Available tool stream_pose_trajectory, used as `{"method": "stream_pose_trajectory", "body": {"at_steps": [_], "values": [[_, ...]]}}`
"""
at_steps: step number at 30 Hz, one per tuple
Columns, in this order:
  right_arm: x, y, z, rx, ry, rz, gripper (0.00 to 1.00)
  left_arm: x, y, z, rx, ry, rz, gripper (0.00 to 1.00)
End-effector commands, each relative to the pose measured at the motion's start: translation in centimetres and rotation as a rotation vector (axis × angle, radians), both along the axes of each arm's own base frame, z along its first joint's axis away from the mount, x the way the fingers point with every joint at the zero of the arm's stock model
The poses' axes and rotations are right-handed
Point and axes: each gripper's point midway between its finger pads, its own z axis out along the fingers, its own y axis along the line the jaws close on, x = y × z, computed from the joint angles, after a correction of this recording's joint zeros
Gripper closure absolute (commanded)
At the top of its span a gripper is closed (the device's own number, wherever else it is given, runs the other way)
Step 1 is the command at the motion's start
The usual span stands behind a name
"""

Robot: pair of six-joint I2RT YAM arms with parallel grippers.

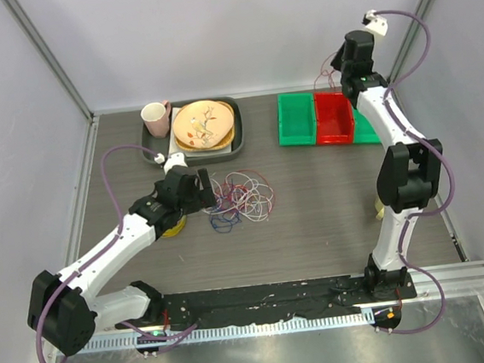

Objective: Untangle the cables

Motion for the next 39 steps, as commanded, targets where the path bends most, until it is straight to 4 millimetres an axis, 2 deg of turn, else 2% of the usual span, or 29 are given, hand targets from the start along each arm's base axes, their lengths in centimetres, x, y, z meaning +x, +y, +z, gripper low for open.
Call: {"method": "stream_pose_trajectory", "body": {"at_steps": [1,5,12,16,20,24,28,32,33,34,35,36,39], "values": [[0.8,2.0,-1.2,0.133,-0.040,0.040,0.99,0.5,0.0,0.3,-0.017,-0.012,0.016,0.00],[0.6,2.3,-3.7,0.218,-0.024,0.021,0.99,0.4,0.1,0.2,-0.017,-0.009,0.019,0.00],[-1.7,-1.9,-8.5,0.199,0.041,-0.219,0.99,0.4,0.3,0.5,-0.023,-0.017,0.022,0.00],[-2.1,-4.2,-9.8,0.170,0.072,-0.283,0.99,0.4,0.7,0.6,-0.010,-0.022,0.035,0.00],[-2.4,-5.6,-9.6,0.151,0.081,-0.308,0.99,0.4,0.8,0.6,-0.011,-0.024,0.036,0.00],[-2.6,-5.9,-9.3,0.113,0.092,-0.316,0.99,0.4,0.8,0.6,-0.011,-0.022,0.036,0.00],[-2.1,-5.4,-10.1,0.074,0.113,-0.254,0.99,0.5,0.8,0.6,-0.015,-0.026,0.037,0.00],[-1.9,-4.7,-12.0,-0.009,0.177,-0.258,0.99,0.5,0.7,0.5,-0.018,-0.022,0.035,0.00],[-1.8,-3.8,-12.3,-0.050,0.194,-0.250,0.99,0.5,0.7,0.5,-0.017,-0.022,0.033,0.00],[-2.1,-3.8,-12.9,-0.072,0.220,-0.276,0.99,0.5,0.7,0.5,-0.018,-0.022,0.034,0.00],[-2.2,-3.9,-12.6,-0.091,0.213,-0.314,0.99,0.4,0.7,0.5,-0.017,-0.019,0.034,0.00],[-2.7,-4.0,-13.7,-0.124,0.255,-0.344,0.99,0.4,0.7,0.5,-0.018,-0.022,0.035,0.00],[-2.7,-3.4,-15.1,-0.140,0.284,-0.337,0.99,0.4,0.7,0.5,-0.021,-0.022,0.035,0.00]]}}
